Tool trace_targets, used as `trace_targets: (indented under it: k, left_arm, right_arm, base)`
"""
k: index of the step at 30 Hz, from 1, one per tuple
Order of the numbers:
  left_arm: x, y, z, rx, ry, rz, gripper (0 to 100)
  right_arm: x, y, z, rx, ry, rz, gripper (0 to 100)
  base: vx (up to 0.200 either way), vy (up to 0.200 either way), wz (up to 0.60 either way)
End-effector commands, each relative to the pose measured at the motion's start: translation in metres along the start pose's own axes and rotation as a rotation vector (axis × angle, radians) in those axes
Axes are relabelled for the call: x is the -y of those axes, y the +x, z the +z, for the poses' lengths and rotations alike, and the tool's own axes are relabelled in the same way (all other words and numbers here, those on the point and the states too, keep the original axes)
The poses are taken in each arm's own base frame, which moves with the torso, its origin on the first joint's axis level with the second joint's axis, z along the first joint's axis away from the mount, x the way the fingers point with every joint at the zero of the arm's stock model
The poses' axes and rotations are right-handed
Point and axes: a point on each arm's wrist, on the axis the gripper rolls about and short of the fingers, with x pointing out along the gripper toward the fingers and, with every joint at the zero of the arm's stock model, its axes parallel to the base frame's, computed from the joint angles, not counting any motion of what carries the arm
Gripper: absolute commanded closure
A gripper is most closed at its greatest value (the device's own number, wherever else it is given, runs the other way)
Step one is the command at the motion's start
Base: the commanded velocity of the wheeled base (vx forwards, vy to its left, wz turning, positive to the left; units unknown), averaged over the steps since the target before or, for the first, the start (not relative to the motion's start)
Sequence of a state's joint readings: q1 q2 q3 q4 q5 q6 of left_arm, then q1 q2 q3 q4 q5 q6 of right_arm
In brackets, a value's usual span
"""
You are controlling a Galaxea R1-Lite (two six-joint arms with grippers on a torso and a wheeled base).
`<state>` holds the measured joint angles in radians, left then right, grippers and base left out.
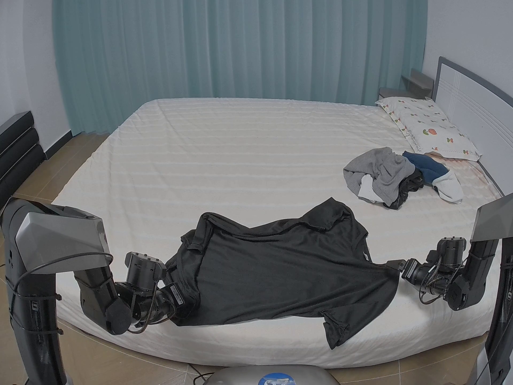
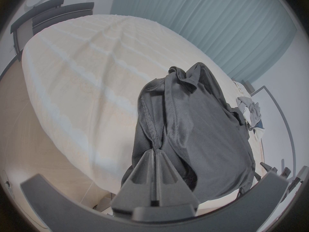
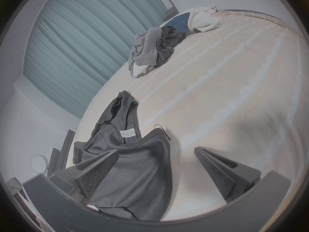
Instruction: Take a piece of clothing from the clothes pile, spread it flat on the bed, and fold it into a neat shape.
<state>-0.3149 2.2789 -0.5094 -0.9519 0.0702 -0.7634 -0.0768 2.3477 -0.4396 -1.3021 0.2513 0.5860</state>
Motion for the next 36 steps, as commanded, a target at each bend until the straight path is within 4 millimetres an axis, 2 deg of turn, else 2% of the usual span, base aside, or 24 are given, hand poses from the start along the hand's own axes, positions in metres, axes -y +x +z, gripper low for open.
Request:
trace_targets:
  k: [1,8,11,24,35,36]
  left_arm:
    - [-0.003,0.000,-0.002,-0.015,0.003,0.024,100]
    - [-0.007,-0.023,0.014,-0.027,0.007,0.073,100]
    - [-0.018,-0.030,0.020,-0.055,0.029,0.128,100]
    - [-0.039,-0.032,0.022,-0.112,0.052,0.214,100]
    - [-0.049,-0.026,0.045,-0.054,0.000,0.218,100]
    - [-0.050,-0.026,0.045,-0.056,-0.001,0.220,0]
  right_arm:
    - [0.000,0.000,0.000,0.000,0.000,0.000,0]
    - [0.000,0.000,0.000,-0.001,0.000,0.000,0]
    - [0.000,0.000,-0.001,-0.003,0.001,-0.001,0]
    - [-0.001,-0.002,-0.004,-0.016,-0.001,-0.002,0]
    - [-0.001,-0.002,-0.004,-0.017,-0.002,-0.002,0]
    - [-0.002,-0.003,-0.005,-0.017,-0.003,-0.001,0]
  base:
    - [0.000,0.000,0.00]
    - [0.000,0.000,0.00]
    - [0.000,0.000,0.00]
    - [0.000,0.000,0.00]
    - [0.000,0.000,0.00]
    - [0.000,0.000,0.00]
